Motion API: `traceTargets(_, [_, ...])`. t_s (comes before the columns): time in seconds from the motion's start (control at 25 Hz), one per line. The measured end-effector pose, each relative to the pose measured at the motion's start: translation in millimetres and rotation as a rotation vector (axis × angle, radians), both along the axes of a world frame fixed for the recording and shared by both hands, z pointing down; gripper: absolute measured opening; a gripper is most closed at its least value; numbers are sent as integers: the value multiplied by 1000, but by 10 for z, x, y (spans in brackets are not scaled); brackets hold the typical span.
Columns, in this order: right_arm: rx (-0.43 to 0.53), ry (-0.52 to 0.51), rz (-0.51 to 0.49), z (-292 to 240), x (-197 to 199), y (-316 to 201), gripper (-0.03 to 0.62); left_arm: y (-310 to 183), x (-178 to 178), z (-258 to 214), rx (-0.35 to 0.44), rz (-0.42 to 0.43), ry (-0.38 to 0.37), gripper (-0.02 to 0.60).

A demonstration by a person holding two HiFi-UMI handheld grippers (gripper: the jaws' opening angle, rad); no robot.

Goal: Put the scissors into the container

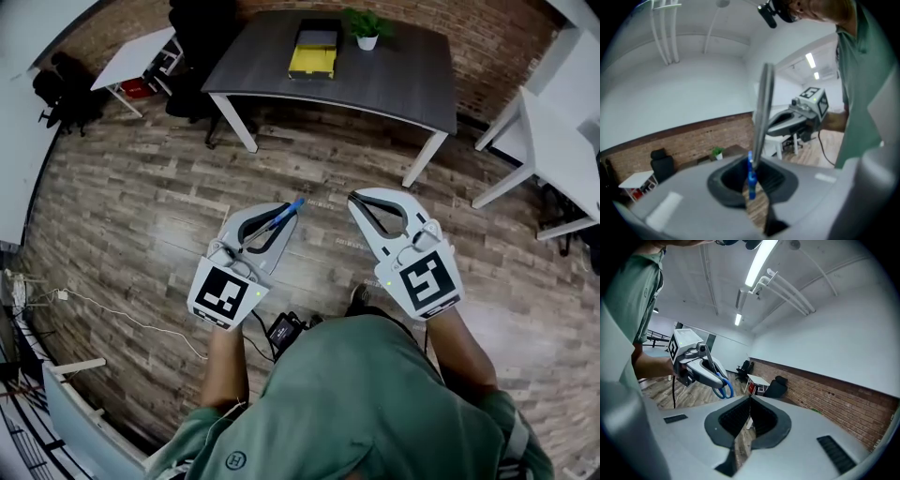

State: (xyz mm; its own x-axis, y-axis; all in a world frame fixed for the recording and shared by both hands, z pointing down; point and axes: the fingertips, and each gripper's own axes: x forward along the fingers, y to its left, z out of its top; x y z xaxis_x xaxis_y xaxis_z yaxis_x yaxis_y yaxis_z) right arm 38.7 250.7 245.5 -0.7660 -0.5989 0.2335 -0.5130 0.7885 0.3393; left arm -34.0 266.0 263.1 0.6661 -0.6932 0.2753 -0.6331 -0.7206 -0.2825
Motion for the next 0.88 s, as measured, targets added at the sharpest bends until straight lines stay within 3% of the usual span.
traceTargets(0.44, [20, -27, -75, -91, 456, -620, 8, -580, 496, -96, 21, -74, -18, 37])
traceTargets(0.88, [6, -64, -70, -85, 613, -784, 8, -769, 681, -138, 12, -55, -62, 37])
